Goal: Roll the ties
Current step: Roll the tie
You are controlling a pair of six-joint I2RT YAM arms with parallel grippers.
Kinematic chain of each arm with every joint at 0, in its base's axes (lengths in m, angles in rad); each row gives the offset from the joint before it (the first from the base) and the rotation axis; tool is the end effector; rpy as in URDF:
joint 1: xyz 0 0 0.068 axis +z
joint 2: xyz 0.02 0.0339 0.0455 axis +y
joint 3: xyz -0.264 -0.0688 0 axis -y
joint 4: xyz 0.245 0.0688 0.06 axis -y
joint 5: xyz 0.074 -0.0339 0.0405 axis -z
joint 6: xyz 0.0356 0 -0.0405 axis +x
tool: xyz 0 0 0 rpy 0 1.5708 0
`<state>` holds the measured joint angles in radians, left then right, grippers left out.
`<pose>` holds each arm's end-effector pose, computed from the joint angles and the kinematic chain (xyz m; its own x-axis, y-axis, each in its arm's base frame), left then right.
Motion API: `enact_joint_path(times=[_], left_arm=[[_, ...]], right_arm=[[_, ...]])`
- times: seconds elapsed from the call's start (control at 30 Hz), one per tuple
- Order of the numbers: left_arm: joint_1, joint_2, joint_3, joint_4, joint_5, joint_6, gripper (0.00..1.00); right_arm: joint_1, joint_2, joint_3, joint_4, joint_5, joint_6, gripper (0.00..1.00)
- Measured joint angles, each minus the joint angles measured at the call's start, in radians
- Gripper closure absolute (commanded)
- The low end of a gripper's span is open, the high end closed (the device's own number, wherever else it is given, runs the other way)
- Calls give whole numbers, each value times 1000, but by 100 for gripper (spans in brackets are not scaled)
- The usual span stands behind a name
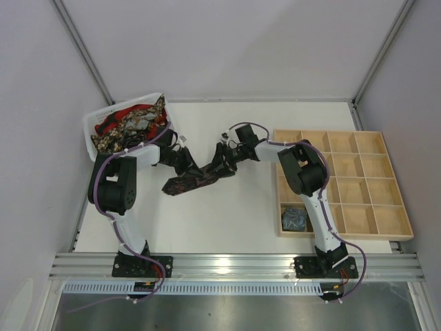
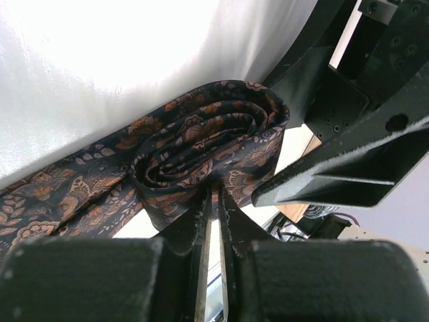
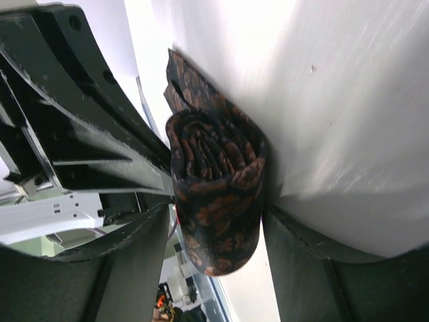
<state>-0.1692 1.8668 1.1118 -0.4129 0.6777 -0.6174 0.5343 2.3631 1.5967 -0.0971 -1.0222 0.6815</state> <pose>0.3476 -0.0820 0.1482 -0.9556 -0.2943 0.0142 -0.2204 0.6821 -0.6973 0.4030 0.2737 0.1018 -0.9759 -0.1958 -0.0961 -0.1647 0.3731 0.9130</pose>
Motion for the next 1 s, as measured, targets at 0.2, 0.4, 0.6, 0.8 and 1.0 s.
enact_joint_path(times=[0.2, 0.4, 0.6, 0.8, 1.0], left_arm=[[3, 0, 0, -1, 0, 9, 87], [9, 0, -3, -2, 0, 20, 87], [11, 0, -10, 2, 0, 24, 87], [12, 0, -21, 11, 7, 23, 87], [-2, 0, -34, 23, 21, 14, 86]], right_arm=[[10, 18, 40, 3, 24, 26, 53], [19, 19, 49, -3, 41, 48, 65], [22, 19, 53, -30, 60, 50, 88], [29, 19, 114, -183, 110, -20, 100], [31, 11, 169, -370, 185, -133, 100]])
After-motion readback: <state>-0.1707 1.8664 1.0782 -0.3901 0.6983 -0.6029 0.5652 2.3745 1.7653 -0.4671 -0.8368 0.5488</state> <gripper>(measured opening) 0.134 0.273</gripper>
